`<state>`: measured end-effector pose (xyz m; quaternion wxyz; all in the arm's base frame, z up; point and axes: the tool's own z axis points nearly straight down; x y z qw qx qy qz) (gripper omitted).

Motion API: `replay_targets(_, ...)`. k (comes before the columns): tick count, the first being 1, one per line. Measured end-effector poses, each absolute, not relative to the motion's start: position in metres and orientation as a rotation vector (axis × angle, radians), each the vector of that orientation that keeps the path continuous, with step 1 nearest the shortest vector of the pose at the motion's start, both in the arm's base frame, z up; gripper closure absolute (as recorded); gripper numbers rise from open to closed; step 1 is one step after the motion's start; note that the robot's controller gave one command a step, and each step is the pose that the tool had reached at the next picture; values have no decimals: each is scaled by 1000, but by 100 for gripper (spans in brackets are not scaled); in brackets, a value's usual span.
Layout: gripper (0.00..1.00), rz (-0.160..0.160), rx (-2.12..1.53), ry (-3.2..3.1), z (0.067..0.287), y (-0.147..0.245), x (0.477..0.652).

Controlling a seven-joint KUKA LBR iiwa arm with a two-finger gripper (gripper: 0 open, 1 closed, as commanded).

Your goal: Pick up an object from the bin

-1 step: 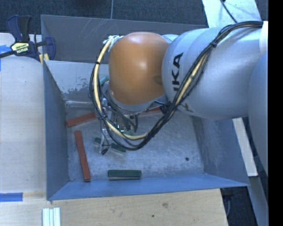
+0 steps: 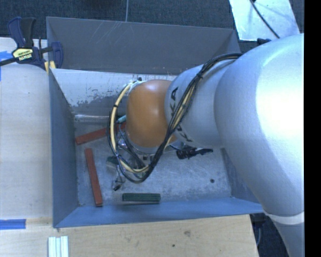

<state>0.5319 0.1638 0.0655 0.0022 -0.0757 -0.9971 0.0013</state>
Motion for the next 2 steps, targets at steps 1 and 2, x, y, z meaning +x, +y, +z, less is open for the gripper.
replay_targets(1,100,-3,-242,-3137,71,165,535)
replay_targets(2,100,-2,-191,-3147,218,121,541)
